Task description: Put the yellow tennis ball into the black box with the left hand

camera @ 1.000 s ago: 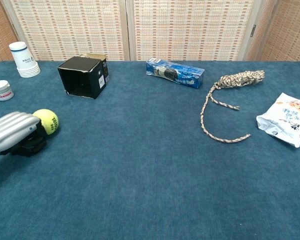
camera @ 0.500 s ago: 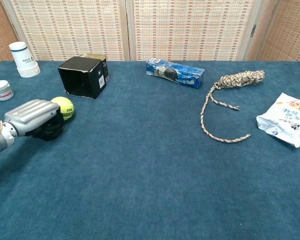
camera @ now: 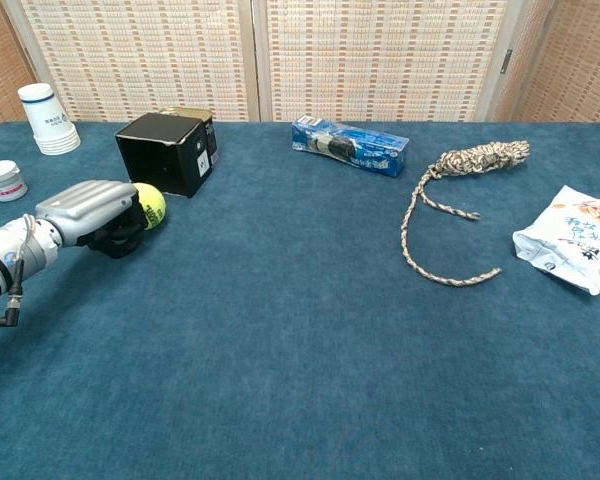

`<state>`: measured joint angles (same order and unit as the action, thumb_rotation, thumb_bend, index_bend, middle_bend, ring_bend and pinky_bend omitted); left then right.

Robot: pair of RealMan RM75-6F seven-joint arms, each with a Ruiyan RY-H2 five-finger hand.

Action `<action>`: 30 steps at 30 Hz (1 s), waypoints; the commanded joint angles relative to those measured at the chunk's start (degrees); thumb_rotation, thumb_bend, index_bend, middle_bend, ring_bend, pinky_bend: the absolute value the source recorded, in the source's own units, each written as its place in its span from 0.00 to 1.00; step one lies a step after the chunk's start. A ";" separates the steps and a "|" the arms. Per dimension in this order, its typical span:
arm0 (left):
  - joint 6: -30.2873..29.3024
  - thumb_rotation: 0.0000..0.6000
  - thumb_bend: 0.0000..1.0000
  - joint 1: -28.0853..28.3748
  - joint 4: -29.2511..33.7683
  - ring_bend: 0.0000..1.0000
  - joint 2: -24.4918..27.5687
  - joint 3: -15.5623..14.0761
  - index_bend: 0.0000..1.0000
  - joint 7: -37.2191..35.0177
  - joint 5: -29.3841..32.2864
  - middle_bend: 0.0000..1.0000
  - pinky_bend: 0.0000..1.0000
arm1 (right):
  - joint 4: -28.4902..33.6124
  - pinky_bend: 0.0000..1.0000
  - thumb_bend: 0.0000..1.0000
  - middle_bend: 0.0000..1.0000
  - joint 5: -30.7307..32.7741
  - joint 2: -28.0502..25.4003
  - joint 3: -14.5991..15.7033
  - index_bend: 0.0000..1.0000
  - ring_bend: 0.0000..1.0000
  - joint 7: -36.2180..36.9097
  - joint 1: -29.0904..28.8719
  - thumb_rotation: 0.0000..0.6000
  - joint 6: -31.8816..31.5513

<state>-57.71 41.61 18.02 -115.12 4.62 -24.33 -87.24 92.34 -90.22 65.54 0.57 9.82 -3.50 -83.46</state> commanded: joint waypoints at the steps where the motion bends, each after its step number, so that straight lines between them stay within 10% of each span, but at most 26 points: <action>1: -0.69 1.00 0.67 0.73 -0.35 0.99 -0.11 0.21 1.00 -1.16 0.25 1.00 1.00 | 0.10 0.00 0.00 0.00 0.34 0.05 -0.09 0.00 0.00 -0.23 -0.16 0.91 0.44; 6: -0.80 0.62 0.56 1.67 -0.53 0.71 0.67 -0.21 0.84 -1.88 -0.03 0.82 0.80 | 0.20 0.00 0.00 0.00 0.44 0.08 -0.11 0.00 0.00 -0.40 -0.29 0.91 0.72; 12: 8.12 0.33 0.41 2.99 2.85 0.02 3.48 -1.86 0.12 -2.44 0.03 0.08 0.09 | 0.10 0.00 0.00 0.00 0.38 0.00 -0.12 0.00 0.00 -0.02 -0.22 0.91 0.54; 30: 9.22 0.32 0.40 2.70 5.87 0.00 5.91 1.28 0.00 1.78 4.55 0.00 0.00 | 0.19 0.00 0.00 0.00 0.18 0.17 0.03 0.00 0.00 -0.53 -0.33 0.91 0.76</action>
<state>-48.54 44.37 23.87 -109.28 5.97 -22.64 -82.69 92.53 -90.05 65.70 0.60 9.28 -3.83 -82.70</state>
